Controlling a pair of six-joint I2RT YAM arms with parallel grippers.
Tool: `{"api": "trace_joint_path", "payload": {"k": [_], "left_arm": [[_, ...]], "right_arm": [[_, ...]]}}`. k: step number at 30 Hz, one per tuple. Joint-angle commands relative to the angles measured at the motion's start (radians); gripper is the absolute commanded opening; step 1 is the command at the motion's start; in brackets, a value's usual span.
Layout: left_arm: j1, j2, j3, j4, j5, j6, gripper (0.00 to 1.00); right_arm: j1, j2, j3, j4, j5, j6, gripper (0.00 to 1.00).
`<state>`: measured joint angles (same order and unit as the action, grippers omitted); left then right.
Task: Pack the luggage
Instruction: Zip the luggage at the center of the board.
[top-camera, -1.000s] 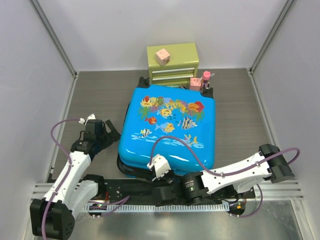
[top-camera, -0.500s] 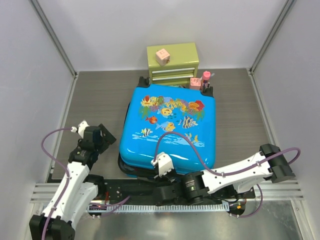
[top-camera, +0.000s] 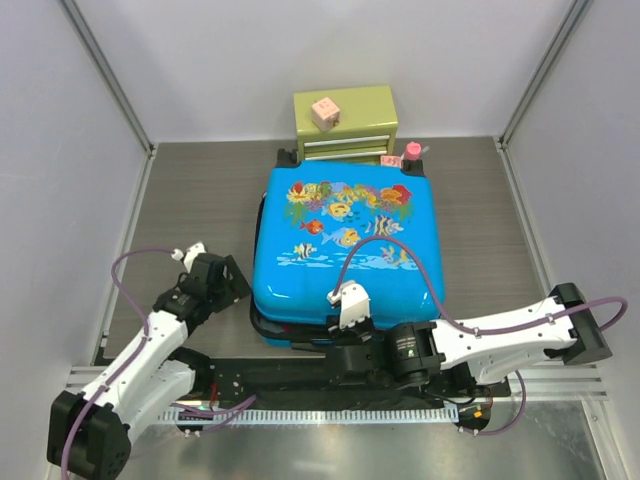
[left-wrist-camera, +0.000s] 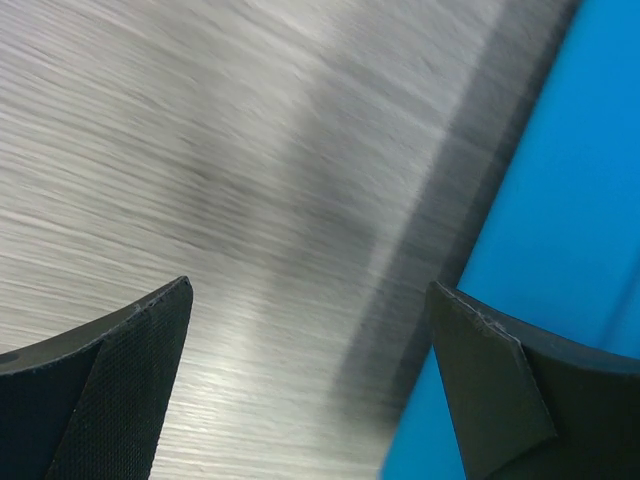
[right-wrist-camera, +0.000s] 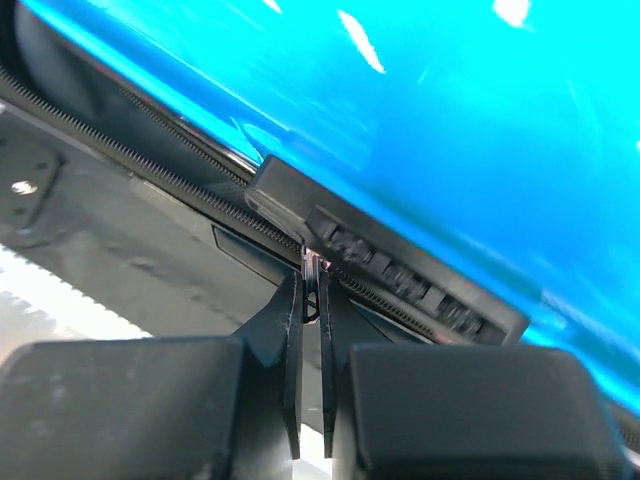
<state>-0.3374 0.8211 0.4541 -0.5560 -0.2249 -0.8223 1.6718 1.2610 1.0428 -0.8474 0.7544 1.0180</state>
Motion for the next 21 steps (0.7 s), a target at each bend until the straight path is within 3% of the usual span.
{"api": "trace_joint_path", "payload": {"k": [1, 14, 21], "left_arm": [[-0.071, 0.003, -0.023, 0.037, 0.019, -0.041, 0.99], [-0.176, 0.004, -0.034, 0.082, 0.039, -0.086, 0.98], [-0.199, 0.012, -0.031, 0.103, 0.022, -0.103, 0.99]], "right_arm": [[-0.021, -0.062, 0.052, 0.068, 0.241, 0.019, 0.01], [0.101, 0.184, 0.189, 0.076, 0.278, 0.139, 0.01], [0.146, 0.330, 0.355, 0.076, 0.341, 0.082, 0.01]]}}
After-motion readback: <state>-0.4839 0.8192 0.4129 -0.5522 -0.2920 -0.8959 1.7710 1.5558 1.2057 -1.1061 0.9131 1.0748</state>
